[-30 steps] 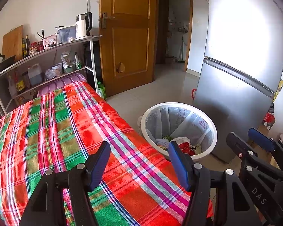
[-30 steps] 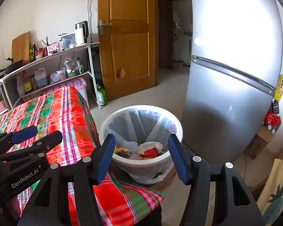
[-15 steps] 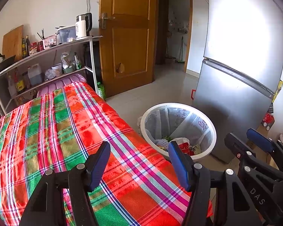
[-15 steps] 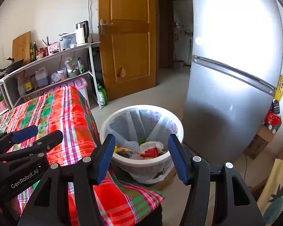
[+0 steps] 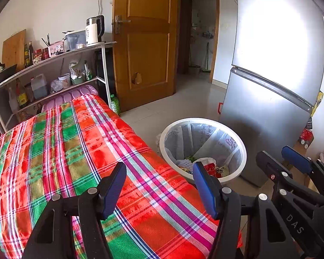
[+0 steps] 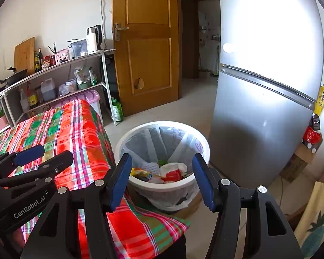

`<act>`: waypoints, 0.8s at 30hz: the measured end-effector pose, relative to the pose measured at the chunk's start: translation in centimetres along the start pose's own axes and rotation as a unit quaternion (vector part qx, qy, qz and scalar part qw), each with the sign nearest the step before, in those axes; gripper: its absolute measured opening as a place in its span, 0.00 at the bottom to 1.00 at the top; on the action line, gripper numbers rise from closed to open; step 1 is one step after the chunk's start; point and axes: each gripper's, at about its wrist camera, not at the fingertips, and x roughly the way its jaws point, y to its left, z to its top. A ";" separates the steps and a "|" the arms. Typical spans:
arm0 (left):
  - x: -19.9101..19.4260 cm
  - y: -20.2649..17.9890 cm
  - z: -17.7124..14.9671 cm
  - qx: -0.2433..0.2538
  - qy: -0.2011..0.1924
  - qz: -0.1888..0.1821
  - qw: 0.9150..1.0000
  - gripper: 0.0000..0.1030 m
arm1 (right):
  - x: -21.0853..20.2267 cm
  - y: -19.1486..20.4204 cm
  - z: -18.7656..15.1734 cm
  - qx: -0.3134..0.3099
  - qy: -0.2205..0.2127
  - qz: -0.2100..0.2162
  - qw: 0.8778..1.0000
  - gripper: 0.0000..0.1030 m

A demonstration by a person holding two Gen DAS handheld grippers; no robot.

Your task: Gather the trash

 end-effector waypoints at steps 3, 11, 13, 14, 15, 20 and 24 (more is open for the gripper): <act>-0.1 -0.1 0.0 0.000 0.000 0.000 1.000 0.62 | 0.0 0.0 0.0 0.001 0.000 0.000 1.000 0.57; -0.3 -0.1 0.0 -0.001 -0.002 0.001 1.000 0.62 | -0.1 0.0 0.0 0.001 -0.001 0.000 1.000 0.57; -0.3 -0.1 -0.1 -0.001 -0.002 0.000 1.000 0.62 | -0.1 -0.1 -0.1 0.002 0.000 0.001 1.000 0.57; -0.3 -0.1 -0.1 0.000 -0.002 0.000 1.000 0.62 | -0.2 0.0 -0.1 0.001 -0.001 0.001 1.000 0.57; -0.3 -0.1 -0.1 0.000 -0.003 -0.002 1.000 0.62 | -0.2 0.0 -0.1 0.001 -0.001 0.001 1.000 0.57; -0.3 0.0 -0.1 0.000 -0.004 -0.002 1.000 0.62 | -0.2 0.0 -0.1 0.001 -0.001 0.001 1.000 0.57; -0.3 -0.1 -0.1 0.000 -0.004 -0.002 1.000 0.62 | -0.2 0.0 -0.2 0.001 -0.001 0.002 1.000 0.57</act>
